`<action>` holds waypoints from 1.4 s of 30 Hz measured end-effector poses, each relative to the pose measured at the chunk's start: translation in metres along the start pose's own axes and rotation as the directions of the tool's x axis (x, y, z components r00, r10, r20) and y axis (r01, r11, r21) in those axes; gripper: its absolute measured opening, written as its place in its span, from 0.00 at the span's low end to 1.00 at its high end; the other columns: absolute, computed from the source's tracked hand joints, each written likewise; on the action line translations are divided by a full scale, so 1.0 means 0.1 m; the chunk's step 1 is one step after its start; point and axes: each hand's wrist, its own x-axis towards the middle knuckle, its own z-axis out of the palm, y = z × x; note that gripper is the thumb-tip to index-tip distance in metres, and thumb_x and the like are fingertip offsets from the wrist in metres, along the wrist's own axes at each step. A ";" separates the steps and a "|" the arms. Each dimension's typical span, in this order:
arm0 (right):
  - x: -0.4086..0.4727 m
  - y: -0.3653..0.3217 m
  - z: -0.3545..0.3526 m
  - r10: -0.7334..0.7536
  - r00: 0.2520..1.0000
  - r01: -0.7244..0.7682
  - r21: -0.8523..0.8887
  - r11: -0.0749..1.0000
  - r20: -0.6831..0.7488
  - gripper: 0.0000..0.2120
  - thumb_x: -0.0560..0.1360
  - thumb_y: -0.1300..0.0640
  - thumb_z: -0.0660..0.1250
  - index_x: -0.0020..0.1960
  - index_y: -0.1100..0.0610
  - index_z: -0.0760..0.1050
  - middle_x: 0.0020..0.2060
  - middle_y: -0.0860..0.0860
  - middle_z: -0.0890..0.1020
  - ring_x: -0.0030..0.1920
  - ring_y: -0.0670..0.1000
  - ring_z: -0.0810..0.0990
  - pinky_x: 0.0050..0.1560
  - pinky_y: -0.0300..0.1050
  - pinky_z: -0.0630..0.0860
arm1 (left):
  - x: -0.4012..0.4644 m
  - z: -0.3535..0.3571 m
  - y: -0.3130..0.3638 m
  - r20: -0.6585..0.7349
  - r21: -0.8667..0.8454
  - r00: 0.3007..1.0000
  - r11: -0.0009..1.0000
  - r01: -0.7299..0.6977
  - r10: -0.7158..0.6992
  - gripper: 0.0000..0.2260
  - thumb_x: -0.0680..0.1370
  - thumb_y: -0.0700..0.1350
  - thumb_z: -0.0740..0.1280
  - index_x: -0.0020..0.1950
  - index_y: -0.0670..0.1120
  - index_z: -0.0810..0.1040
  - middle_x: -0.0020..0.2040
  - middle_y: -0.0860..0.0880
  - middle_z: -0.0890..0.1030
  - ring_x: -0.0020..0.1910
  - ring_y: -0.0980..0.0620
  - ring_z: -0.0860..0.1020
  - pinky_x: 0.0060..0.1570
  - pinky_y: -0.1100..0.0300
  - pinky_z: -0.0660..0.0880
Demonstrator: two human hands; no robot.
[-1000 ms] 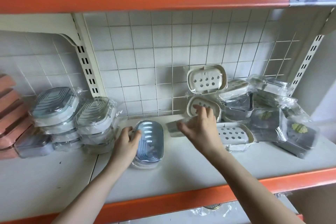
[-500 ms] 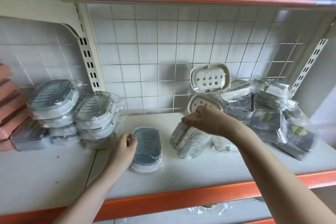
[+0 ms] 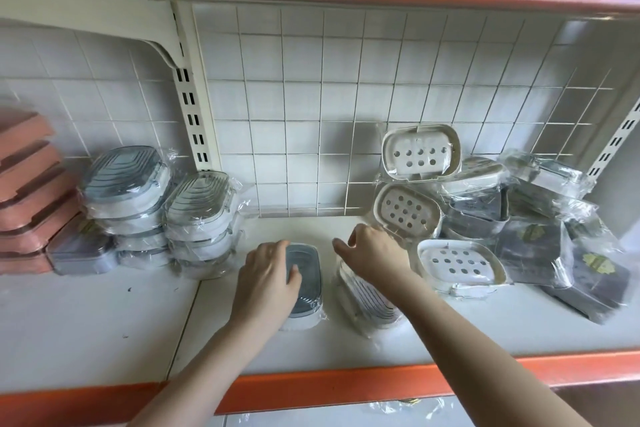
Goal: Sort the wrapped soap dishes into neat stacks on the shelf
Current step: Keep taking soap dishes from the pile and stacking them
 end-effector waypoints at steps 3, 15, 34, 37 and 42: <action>-0.10 0.06 0.15 0.023 0.999 -0.023 0.009 1.000 0.026 0.19 0.76 0.42 0.57 0.54 0.55 0.74 0.55 0.54 0.75 0.58 0.58 0.74 0.55 0.52 0.71 | 0.01 0.01 0.05 0.090 0.073 0.996 0.997 -0.007 0.000 0.19 0.70 0.50 0.59 0.53 0.39 0.78 0.45 0.41 0.79 0.42 0.37 0.78 0.38 0.46 0.79; -0.55 0.20 0.31 -0.075 0.978 0.045 -0.154 0.987 -0.192 0.28 0.71 0.35 0.62 0.66 0.49 0.67 0.66 0.53 0.68 0.65 0.58 0.70 0.59 0.52 0.69 | 0.07 0.15 0.32 0.141 0.216 0.964 0.958 0.191 -0.224 0.32 0.74 0.64 0.58 0.73 0.49 0.59 0.71 0.43 0.62 0.69 0.42 0.61 0.63 0.50 0.64; -0.60 0.19 0.38 0.034 0.956 -0.074 -0.126 0.989 -0.292 0.25 0.71 0.38 0.63 0.63 0.50 0.70 0.55 0.57 0.75 0.55 0.60 0.75 0.53 0.52 0.70 | -0.13 0.01 0.28 0.132 0.215 0.945 0.939 0.268 -0.300 0.34 0.68 0.62 0.64 0.71 0.52 0.61 0.62 0.46 0.70 0.62 0.44 0.67 0.57 0.53 0.66; -0.59 0.18 0.32 0.047 0.974 -0.073 -0.112 0.991 -0.223 0.26 0.73 0.37 0.61 0.67 0.46 0.66 0.59 0.55 0.72 0.60 0.58 0.72 0.58 0.52 0.68 | -0.13 -0.07 0.19 0.107 0.167 0.960 0.956 0.239 -0.259 0.35 0.65 0.63 0.62 0.70 0.52 0.65 0.61 0.47 0.72 0.61 0.44 0.68 0.58 0.53 0.65; -0.64 0.06 0.26 0.034 0.976 -0.039 -0.020 0.999 -0.215 0.26 0.72 0.38 0.64 0.67 0.46 0.67 0.63 0.55 0.72 0.62 0.59 0.70 0.59 0.52 0.67 | -0.23 -0.25 0.04 -0.032 0.040 0.988 0.987 0.155 -0.153 0.37 0.61 0.64 0.54 0.65 0.49 0.72 0.56 0.44 0.75 0.56 0.41 0.72 0.54 0.49 0.71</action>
